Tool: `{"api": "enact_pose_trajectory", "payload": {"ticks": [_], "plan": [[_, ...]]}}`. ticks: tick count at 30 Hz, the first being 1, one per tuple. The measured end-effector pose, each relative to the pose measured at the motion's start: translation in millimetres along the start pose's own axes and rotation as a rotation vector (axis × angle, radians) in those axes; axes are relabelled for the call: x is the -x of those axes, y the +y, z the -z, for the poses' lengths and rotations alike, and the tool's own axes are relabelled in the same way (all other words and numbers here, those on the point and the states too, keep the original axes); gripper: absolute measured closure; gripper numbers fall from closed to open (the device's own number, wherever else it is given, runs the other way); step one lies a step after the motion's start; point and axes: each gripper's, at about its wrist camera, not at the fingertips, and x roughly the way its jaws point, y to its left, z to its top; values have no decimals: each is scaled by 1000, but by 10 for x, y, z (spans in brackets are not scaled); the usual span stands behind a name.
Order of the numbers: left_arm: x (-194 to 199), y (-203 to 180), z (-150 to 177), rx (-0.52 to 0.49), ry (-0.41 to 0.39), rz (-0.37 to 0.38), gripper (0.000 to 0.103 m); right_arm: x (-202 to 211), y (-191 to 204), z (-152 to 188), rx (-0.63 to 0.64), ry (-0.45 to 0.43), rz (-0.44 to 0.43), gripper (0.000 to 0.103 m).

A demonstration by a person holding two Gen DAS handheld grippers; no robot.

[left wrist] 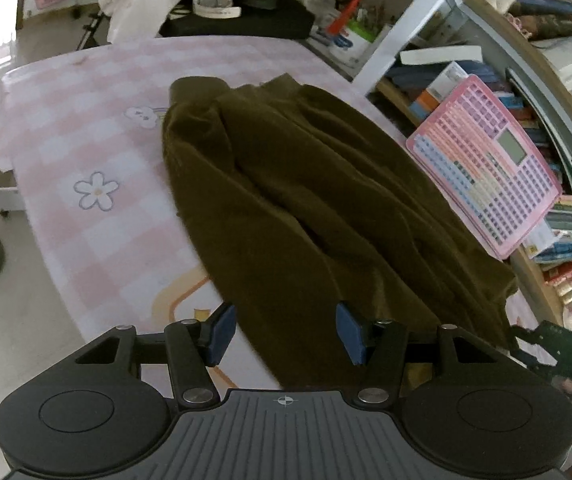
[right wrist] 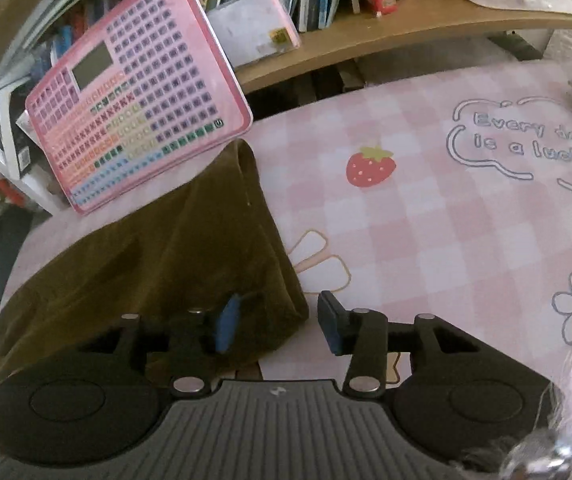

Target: Fold clothes

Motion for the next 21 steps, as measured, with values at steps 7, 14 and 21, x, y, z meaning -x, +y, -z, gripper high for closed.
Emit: {"api": "enact_pose_trajectory", "payload": {"ticks": [7, 14, 21], "plan": [[30, 89, -6, 30, -5, -5, 47, 93, 178, 2, 113, -4, 9, 94], [31, 116, 14, 35, -1, 6, 47, 581, 320, -14, 203, -224, -92, 94], [46, 163, 6, 29, 0, 13, 47, 165, -139, 120, 45, -23, 60, 85]]}}
